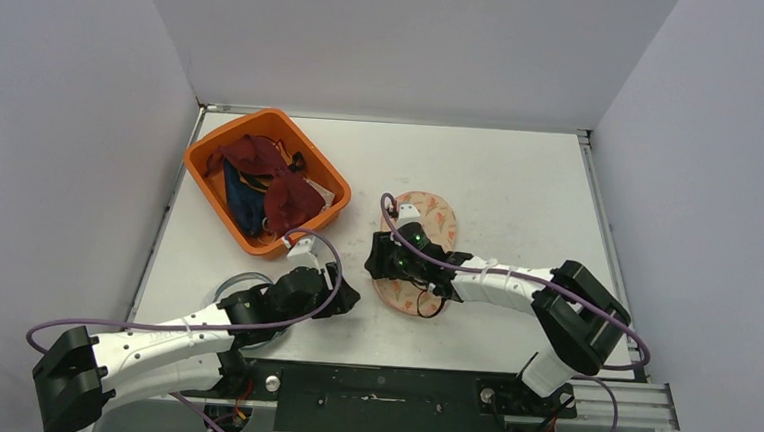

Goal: Unzip the laundry bag and remove the bra
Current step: Close the laundry bag at the center of the board.

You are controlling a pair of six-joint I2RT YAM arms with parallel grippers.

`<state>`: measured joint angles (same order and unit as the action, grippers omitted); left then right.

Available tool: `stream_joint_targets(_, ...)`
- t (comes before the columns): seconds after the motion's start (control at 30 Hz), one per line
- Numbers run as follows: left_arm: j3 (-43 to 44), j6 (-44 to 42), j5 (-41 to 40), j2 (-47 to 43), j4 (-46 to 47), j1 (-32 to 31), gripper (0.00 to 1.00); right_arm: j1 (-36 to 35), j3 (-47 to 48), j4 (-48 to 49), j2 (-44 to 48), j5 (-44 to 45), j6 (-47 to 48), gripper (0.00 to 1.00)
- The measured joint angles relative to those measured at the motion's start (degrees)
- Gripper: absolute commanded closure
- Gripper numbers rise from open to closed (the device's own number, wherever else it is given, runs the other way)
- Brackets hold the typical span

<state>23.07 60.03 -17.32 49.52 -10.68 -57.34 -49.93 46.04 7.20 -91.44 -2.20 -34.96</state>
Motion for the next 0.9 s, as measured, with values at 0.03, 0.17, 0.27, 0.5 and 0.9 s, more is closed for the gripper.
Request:
stream_joint_targets(0.03,0.0,0.0,0.0,0.0,0.0,0.0,0.42,0.0,0.0,-0.1,0.1,-0.2,-0.2,0.41)
stream_joint_targets(0.17,0.0,0.0,-0.1,0.0,0.0,0.0,0.41,0.0,0.1,-2.4,3.4,-0.2,-0.5,0.28)
stream_joint_targets(0.27,0.1,-0.6,-0.4,0.2,-0.1,0.0,0.41,0.0,0.1,-5.7,10.2,0.7,0.0,0.25)
stream_joint_targets(0.5,8.2,-5.1,1.0,5.5,-0.6,1.6,0.44,0.1,-3.1,-10.0,35.6,10.4,2.6,0.2)
stream_joint_targets(0.9,25.6,-14.3,14.4,30.4,14.0,4.1,0.7,3.8,-30.3,-12.5,59.0,17.0,-3.4,0.03)
